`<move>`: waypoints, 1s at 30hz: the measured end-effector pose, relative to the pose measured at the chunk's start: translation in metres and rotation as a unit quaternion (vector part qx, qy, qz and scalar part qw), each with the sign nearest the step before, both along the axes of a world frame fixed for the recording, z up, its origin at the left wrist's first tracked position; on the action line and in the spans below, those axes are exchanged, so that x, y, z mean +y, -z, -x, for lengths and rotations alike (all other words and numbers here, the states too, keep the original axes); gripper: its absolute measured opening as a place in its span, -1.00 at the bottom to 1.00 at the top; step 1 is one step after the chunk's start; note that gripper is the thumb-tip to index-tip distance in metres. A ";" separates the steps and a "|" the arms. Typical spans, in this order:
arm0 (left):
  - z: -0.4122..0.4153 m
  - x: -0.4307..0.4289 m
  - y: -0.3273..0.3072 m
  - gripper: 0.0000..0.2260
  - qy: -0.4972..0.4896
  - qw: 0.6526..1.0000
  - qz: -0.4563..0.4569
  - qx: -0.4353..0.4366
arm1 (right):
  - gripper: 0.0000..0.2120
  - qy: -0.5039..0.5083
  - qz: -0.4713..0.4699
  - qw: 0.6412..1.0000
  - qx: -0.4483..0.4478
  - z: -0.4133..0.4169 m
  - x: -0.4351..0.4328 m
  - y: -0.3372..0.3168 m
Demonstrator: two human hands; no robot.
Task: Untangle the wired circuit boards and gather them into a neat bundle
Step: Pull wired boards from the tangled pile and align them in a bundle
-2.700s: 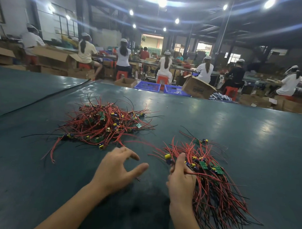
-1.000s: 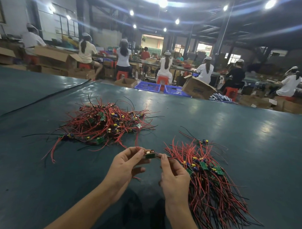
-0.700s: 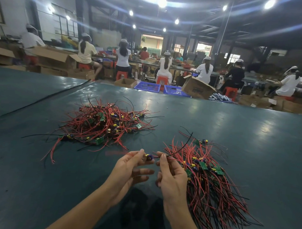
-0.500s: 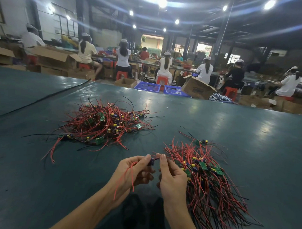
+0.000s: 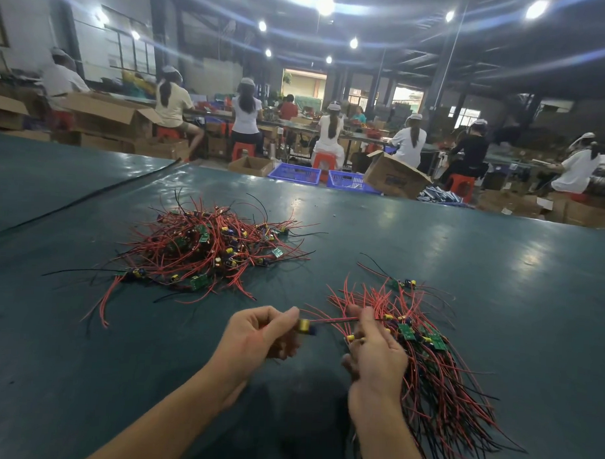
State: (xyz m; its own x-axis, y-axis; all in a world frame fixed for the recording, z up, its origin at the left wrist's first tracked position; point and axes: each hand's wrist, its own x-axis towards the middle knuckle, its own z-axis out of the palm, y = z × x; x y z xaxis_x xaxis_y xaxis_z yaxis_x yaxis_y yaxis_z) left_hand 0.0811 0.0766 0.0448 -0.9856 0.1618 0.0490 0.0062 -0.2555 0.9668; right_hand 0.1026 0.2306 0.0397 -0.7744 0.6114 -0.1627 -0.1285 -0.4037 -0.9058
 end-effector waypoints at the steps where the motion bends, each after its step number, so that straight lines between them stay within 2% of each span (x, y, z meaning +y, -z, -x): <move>1: 0.004 -0.007 -0.003 -0.78 -0.031 0.999 -0.030 -0.015 | -0.76 0.035 0.042 0.999 0.001 -0.001 0.013 -0.003; 2: 0.009 -0.016 -0.007 -0.79 -0.060 0.996 -0.056 -0.023 | -0.76 0.062 0.071 0.996 0.010 -0.002 0.025 -0.005; 4: 0.016 -0.033 -0.014 -0.80 -0.091 0.994 -0.058 -0.011 | -0.75 0.071 0.063 0.995 0.043 -0.006 0.039 -0.007; 8: 0.013 -0.027 -0.010 -0.73 -0.051 0.999 -0.007 0.006 | -0.73 0.043 0.012 0.995 0.086 -0.006 0.021 -0.009; 11: 0.005 -0.018 -0.004 -0.71 0.103 0.994 0.018 -0.011 | -0.72 0.036 0.050 0.993 0.096 -0.004 0.006 -0.011; 14: -0.004 -0.013 -0.002 -0.57 0.311 0.945 0.078 -0.059 | -0.73 0.010 0.114 0.988 0.100 -0.005 -0.004 -0.014; 16: -0.009 -0.006 0.001 -0.44 0.357 0.925 0.088 -0.102 | -0.73 -0.028 0.126 0.987 0.099 -0.008 -0.011 -0.014; 19: -0.012 0.004 0.007 -0.39 0.329 0.931 0.058 -0.149 | -0.73 -0.091 0.122 0.984 0.092 -0.013 -0.020 -0.016; 23: -0.015 0.013 0.010 -0.46 0.251 0.955 0.014 -0.159 | -0.74 -0.142 0.128 0.979 0.076 -0.015 -0.018 -0.019; 28: -0.021 0.025 0.014 -0.45 0.137 0.987 0.006 -0.083 | -0.73 -0.147 0.161 0.972 0.085 -0.014 -0.016 -0.019; 30: -0.021 0.025 0.014 -0.50 0.097 0.994 -0.016 -0.039 | -0.74 -0.132 0.173 0.971 0.097 -0.012 -0.018 -0.018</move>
